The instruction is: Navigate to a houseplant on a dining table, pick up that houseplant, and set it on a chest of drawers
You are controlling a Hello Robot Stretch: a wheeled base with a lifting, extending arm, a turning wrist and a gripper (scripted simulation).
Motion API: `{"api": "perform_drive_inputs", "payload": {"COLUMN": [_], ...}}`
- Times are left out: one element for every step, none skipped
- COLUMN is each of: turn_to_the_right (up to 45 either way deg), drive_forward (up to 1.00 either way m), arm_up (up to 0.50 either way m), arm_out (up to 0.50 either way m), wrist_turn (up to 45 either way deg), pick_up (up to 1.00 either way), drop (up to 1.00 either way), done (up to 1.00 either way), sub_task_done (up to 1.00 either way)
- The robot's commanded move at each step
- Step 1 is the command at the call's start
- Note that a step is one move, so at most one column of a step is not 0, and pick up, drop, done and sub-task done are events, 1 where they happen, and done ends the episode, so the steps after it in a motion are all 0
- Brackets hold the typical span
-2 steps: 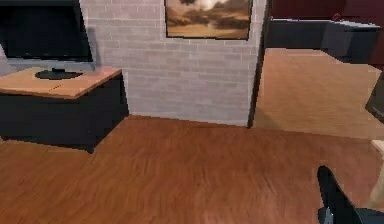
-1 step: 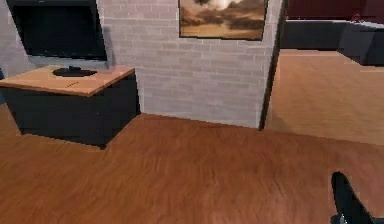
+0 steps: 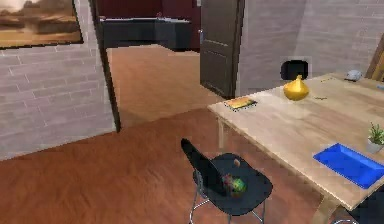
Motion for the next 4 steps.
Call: {"api": "perform_drive_inputs", "payload": {"turn_to_the_right": [45.0,36.0,0.0,-6.0], "drive_forward": [0.0,0.0,1.0,0.0], "arm_up": [0.0,0.0,0.0,0.0], "arm_out": [0.0,0.0,0.0,0.0], "wrist_turn": [0.0,0.0,0.0,0.0], "pick_up": [0.0,0.0,0.0,0.0], "drop": [0.0,0.0,0.0,0.0], "done": [0.0,0.0,0.0,0.0], "sub_task_done": [0.0,0.0,0.0,0.0]}}
